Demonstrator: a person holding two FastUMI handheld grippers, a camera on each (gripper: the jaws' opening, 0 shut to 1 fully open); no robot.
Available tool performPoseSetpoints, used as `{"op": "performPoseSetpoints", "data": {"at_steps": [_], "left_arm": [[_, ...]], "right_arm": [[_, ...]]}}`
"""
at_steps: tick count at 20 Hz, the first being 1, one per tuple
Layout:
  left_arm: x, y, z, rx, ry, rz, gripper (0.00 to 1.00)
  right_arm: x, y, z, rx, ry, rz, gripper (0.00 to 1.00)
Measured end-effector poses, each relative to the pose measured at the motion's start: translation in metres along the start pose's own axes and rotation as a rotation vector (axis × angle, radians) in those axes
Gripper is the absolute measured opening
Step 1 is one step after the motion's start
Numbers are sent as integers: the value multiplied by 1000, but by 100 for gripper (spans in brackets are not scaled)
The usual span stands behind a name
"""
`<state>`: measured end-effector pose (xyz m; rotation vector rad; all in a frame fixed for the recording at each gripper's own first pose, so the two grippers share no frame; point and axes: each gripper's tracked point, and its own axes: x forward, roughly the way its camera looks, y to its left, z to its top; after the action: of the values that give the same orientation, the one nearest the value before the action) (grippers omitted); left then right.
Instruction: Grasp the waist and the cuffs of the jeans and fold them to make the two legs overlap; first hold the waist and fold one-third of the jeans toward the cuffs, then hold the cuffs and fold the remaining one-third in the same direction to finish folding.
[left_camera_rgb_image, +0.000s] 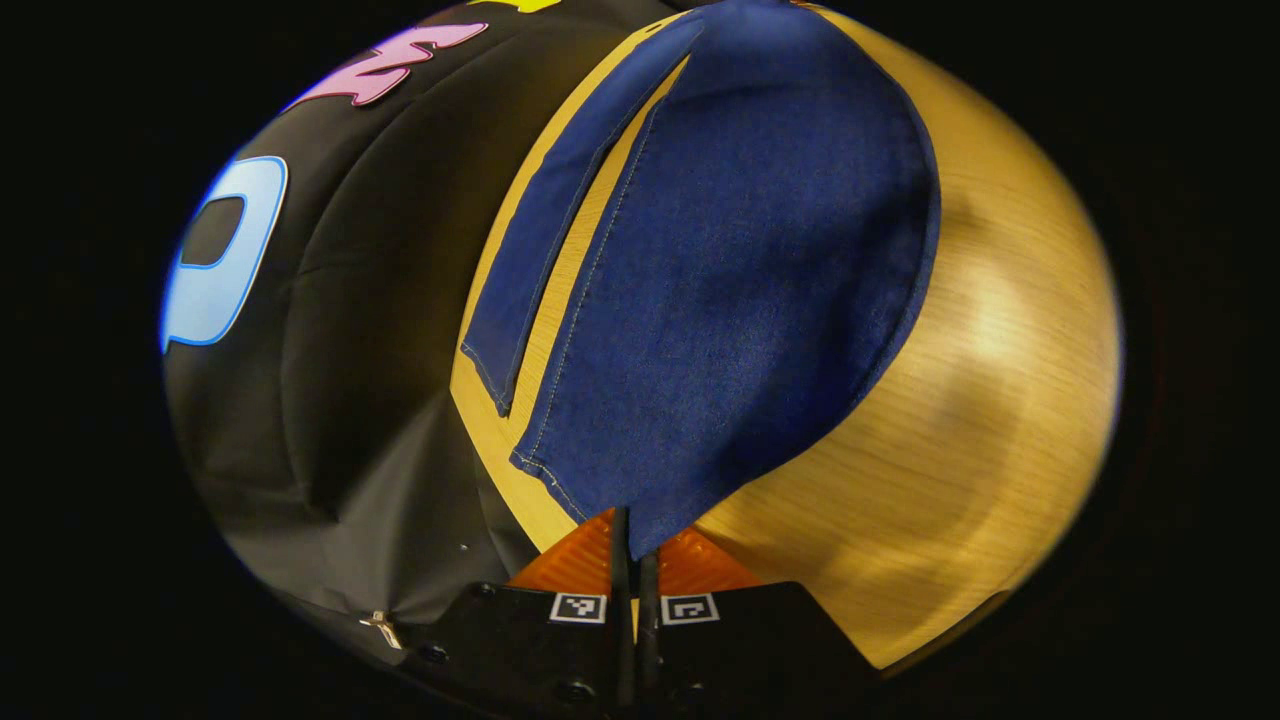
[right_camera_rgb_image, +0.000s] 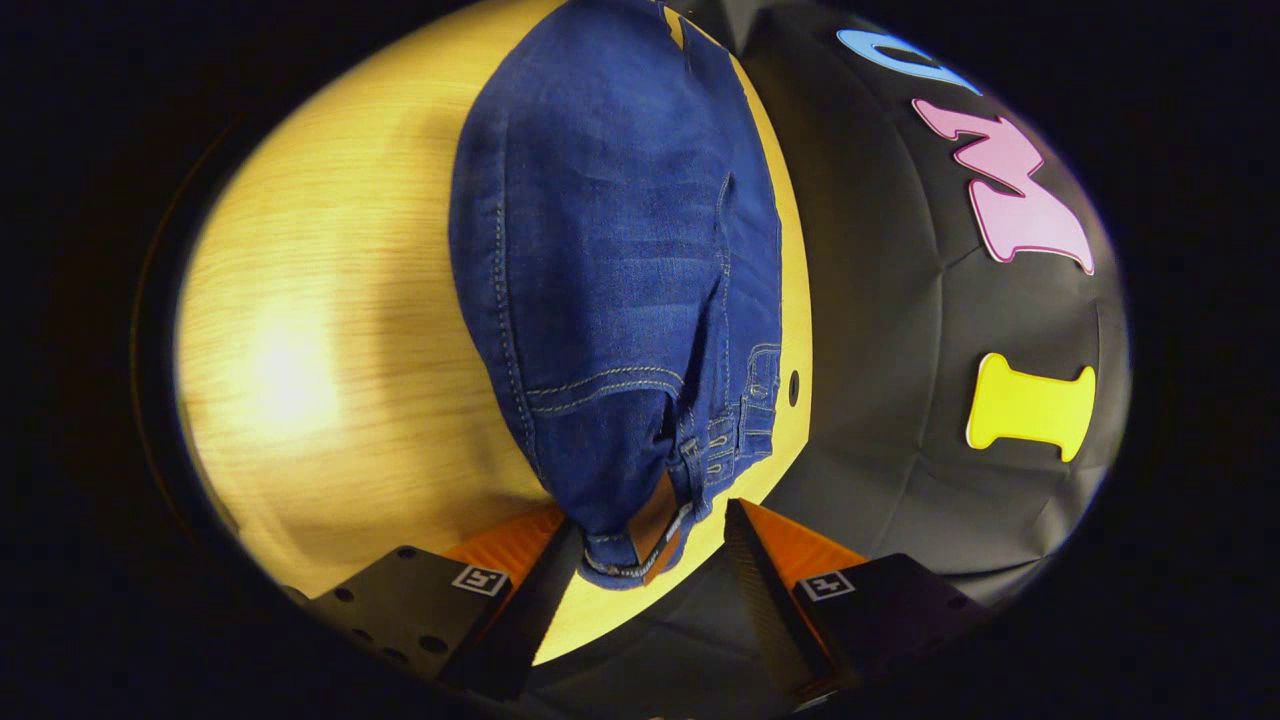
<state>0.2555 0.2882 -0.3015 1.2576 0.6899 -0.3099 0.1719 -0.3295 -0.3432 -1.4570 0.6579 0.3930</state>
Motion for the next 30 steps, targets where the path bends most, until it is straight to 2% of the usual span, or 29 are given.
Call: {"op": "performPoseSetpoints", "data": {"at_steps": [3, 4, 5, 6, 8, 9, 10, 11, 14, 16, 18, 21, 23, 25, 26, 29, 30], "left_arm": [[-1, 0, 0, -12, 5, 12, 6], [0, 0, 1, -16, 7, 18, 6], [-1, 1, 1, -22, 10, 27, 6], [-1, 1, 1, -33, 12, 39, 6], [0, 3, 1, -62, 21, 59, 6], [1, 3, 1, -77, 27, 65, 6], [0, 3, 2, -85, 29, 68, 6], [-1, 3, 3, -98, 35, 72, 6], [0, 3, 4, -179, 46, 64, 6], [-3, -1, 6, -285, 65, 24, 6], [-3, -4, 7, -374, 80, -33, 6], [-5, -1, 12, -471, 85, -86, 6], [-10, 0, 18, -599, 76, -161, 6], [-18, 18, 26, -722, 38, -187, 6], [-22, 27, 29, -754, 22, -196, 9], [-33, 55, 39, -817, -27, -242, 6], [-33, 66, 44, -846, -39, -255, 10]], "right_arm": [[14, 6, 2, 23, 10, 27, 77], [17, 6, 1, 14, 15, 26, 51], [19, 4, 2, -2, 3, 16, 42], [20, 6, 2, -26, 0, -1, 39], [18, 8, 3, -56, -25, -16, 17], [19, 6, 1, -34, -39, -10, 21], [17, 9, 3, 8, -70, 17, 19], [15, 10, 2, 46, -71, 44, 12], [15, 12, 5, 57, -89, 117, 8], [7, 13, 7, 26, -112, 146, 5], [3, 6, 6, 62, -129, 163, 6], [-4, -22, 7, 122, -122, 143, 5], [-4, -44, 7, 148, -115, 129, 5], [-2, -72, 9, 165, -121, 114, 5], [1, -88, 11, 181, -126, 111, 5], [15, -124, 16, 272, -121, 145, 6], [21, -135, 18, 304, -114, 157, 6]]}}
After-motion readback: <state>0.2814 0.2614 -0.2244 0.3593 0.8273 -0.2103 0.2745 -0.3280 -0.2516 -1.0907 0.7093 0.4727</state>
